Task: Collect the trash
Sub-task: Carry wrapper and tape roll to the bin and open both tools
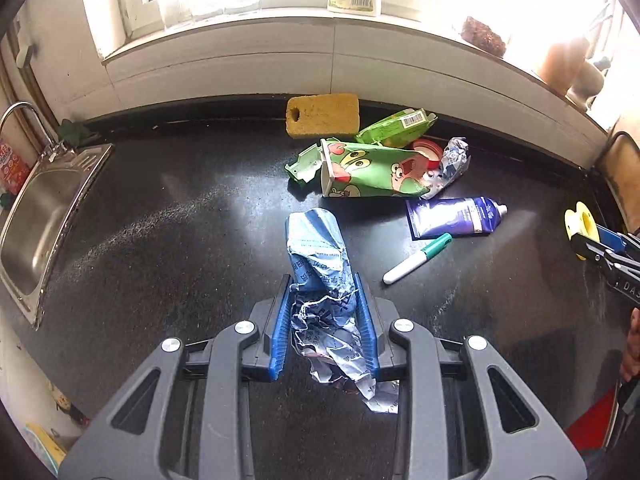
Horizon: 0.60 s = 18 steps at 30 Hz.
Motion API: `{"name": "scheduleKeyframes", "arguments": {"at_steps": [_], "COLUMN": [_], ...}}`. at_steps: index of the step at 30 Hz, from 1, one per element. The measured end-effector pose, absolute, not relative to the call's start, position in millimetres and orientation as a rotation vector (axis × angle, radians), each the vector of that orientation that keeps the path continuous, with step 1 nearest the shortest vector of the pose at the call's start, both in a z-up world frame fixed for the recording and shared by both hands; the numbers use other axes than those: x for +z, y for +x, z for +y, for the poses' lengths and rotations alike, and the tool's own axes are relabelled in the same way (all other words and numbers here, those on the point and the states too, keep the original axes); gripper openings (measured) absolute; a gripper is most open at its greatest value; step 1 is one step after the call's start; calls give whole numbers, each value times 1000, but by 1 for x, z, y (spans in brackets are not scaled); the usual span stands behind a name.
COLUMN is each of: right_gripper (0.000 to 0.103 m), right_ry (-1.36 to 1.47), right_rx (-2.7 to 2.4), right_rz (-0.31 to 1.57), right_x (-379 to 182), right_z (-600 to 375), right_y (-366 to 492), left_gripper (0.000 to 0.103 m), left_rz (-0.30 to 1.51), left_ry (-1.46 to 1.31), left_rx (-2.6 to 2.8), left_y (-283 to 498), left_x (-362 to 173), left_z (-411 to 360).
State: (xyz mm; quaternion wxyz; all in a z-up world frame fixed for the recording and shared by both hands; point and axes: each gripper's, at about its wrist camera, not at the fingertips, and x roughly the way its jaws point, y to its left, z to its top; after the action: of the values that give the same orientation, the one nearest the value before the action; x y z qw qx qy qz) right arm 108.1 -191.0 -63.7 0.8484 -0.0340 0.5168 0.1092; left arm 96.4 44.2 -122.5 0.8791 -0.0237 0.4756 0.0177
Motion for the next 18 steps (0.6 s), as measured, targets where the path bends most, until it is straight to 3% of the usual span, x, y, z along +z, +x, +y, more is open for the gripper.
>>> {"name": "scheduleKeyframes", "arguments": {"at_steps": [18], "right_gripper": [54], "right_ry": [-121], "right_rx": [363], "right_rz": [1036], "right_x": [-40], "right_z": [-138], "right_y": [117], "left_gripper": [30], "left_rz": [938], "left_ry": [-88], "left_rx": [143], "left_y": [66], "left_x": [-106], "left_z": [88]}}
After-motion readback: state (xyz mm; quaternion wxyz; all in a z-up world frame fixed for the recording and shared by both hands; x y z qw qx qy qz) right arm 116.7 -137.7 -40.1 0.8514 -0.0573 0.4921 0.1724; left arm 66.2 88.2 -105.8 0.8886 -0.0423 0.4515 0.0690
